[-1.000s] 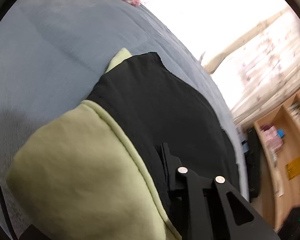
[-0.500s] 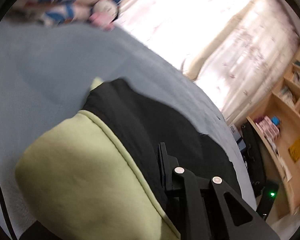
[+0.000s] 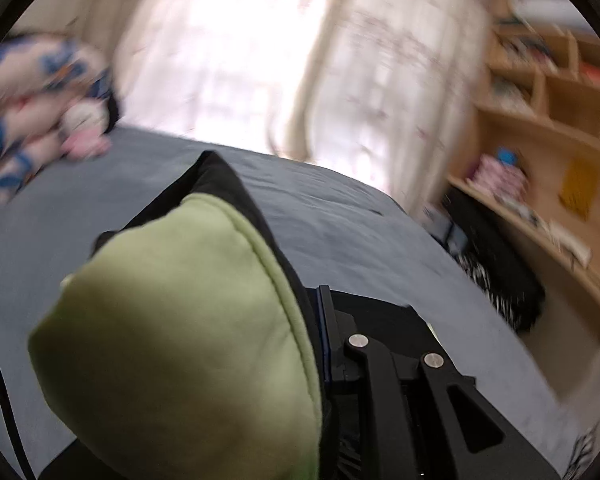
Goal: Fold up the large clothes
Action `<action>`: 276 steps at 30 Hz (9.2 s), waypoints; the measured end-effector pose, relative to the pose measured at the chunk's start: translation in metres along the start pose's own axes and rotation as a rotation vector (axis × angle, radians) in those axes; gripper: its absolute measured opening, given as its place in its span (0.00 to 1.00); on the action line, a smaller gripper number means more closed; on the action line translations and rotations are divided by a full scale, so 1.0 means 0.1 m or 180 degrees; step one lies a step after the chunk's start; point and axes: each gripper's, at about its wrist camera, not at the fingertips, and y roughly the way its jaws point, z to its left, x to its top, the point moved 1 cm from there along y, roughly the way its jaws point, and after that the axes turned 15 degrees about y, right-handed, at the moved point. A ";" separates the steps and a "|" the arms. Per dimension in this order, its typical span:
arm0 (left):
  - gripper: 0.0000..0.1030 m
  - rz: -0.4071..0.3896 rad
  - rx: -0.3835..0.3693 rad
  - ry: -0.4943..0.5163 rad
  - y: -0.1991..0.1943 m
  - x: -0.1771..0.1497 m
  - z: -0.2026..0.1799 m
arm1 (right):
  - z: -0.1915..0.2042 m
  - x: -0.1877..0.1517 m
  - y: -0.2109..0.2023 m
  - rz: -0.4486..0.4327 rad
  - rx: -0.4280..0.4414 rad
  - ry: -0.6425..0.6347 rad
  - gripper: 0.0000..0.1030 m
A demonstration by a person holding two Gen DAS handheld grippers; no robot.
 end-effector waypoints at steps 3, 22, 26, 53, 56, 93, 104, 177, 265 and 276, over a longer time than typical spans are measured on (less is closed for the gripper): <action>0.10 0.0094 -0.0155 0.0409 0.19 0.13 -0.58 | -0.52 0.06 -0.50 -0.0255 -0.0133 0.0501 0.11; 0.10 0.1255 -0.0682 0.1130 1.33 -0.90 -2.25 | -2.33 -0.06 -1.33 -0.0836 -0.0915 0.1485 0.12; 0.10 0.1039 -0.0566 0.1314 1.11 -0.82 -2.35 | -2.42 -0.08 -1.36 -0.0854 -0.0822 0.1518 0.12; 0.58 0.0970 -0.1205 0.0790 0.28 -0.72 -1.89 | -2.37 -0.11 -1.59 -0.1100 -0.0592 0.1548 0.11; 0.58 0.0821 -0.0959 0.0574 0.10 -0.59 -1.46 | -2.24 -0.10 -1.74 -0.1188 -0.0350 0.1471 0.29; 0.58 0.1388 -0.0319 -0.0061 0.38 -1.10 -0.56 | -1.83 -0.04 -1.44 -0.0601 -0.0464 0.0778 0.12; 0.63 0.1500 -0.0321 0.0172 0.43 -1.19 -0.73 | -2.16 -0.18 -1.14 -0.0526 -0.0613 0.0967 0.12; 0.36 0.1502 -0.0404 0.0363 0.87 -0.83 -0.68 | -1.92 0.50 -1.07 -0.0450 -0.1008 0.0517 0.00; 0.79 0.2090 -0.1730 -0.0921 1.48 -1.11 -0.11 | -2.30 1.16 -0.60 0.0689 0.0582 0.0902 0.67; 0.82 0.1994 -0.1462 -0.0533 1.53 -1.03 -0.30 | -1.99 1.18 -0.38 0.0486 0.0426 0.0619 0.39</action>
